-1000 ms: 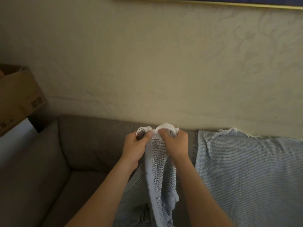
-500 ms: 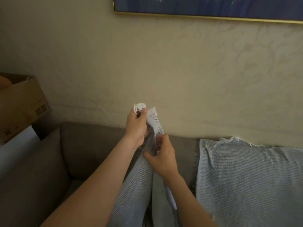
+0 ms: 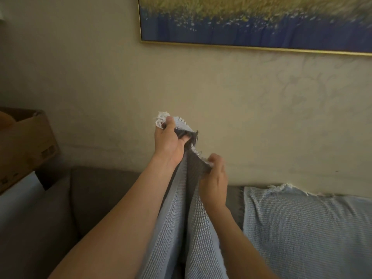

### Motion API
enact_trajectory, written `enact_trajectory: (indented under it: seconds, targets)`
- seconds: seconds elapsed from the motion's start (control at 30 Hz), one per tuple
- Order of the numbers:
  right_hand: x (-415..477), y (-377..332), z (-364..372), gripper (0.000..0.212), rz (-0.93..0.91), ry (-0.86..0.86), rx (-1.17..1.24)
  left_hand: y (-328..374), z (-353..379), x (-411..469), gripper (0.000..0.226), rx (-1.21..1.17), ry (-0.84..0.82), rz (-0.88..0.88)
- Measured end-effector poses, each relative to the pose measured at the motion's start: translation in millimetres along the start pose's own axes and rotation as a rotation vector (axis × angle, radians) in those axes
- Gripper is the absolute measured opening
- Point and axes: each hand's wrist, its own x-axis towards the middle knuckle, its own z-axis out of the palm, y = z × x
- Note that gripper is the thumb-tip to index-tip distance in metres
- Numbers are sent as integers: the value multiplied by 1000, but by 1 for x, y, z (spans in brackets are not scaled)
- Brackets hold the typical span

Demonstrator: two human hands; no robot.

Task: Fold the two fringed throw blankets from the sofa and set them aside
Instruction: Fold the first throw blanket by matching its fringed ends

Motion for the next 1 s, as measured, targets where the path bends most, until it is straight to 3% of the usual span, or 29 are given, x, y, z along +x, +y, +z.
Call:
enact_trajectory:
  seconds: [0.07, 0.17, 0.2, 0.27, 0.33, 0.47, 0.7, 0.87, 1.0]
  targets:
    - [1, 3, 6, 33, -136, -52, -204, 6, 9, 2, 17, -19, -23, 22]
    - [-7, 4, 15, 21, -40, -138, -234, 5, 16, 4, 17, -16, -40, 19]
    - [-10, -2, 17, 22, -1, -146, -201, 4, 17, 3, 17, -18, -42, 16]
    - [-14, -17, 21, 48, 67, -175, -225, -1, 18, 2, 22, -40, -40, 14]
    - [-15, -30, 25, 61, 139, -228, -322, -5, 17, 1, 22, -57, -30, 5]
    - [-14, -25, 33, 44, 274, -343, -343, -4, 15, -3, 12, -45, -14, 6]
    - [-60, 28, 45, 47, 287, -453, -185, 6, 0, 0, 23, -50, 51, 63]
    - [-71, 48, 44, 46, 177, -396, -53, 5, -7, -1, 22, -30, 105, 80]
    - [-71, 48, 29, 44, 215, -357, 36, 5, -15, 1, 22, -22, 144, 96]
